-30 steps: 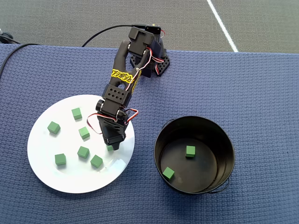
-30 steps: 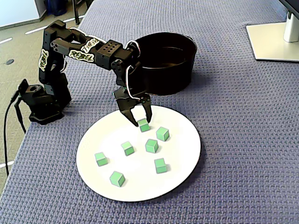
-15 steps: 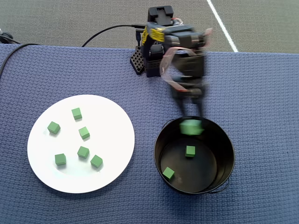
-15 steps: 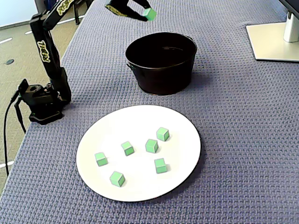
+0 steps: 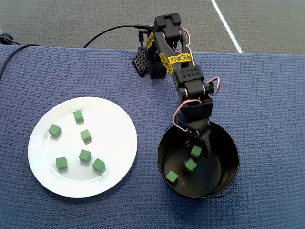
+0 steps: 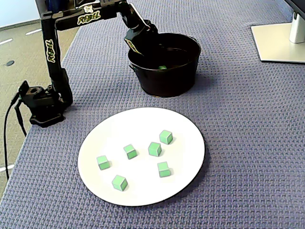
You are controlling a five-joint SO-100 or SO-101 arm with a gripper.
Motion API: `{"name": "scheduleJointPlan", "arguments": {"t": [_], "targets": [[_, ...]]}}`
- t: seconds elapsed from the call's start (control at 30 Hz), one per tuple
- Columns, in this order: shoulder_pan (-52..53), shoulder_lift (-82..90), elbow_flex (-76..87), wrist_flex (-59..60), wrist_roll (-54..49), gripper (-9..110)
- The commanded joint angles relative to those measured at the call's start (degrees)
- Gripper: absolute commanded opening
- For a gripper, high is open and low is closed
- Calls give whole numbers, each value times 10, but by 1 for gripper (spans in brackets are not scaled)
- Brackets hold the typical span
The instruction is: Pick up the items on the white plate and put them in the black container.
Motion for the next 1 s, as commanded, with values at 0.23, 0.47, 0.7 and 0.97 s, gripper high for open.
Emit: {"name": "scheduleJointPlan", "arguments": {"t": [0.23, 0.47, 0.7, 0.97], "targets": [[414, 243, -125, 205, 32, 25], [773, 262, 168, 132, 126, 25], [846, 167, 343, 23, 367, 30], [751, 21, 135, 156, 476, 28]]}}
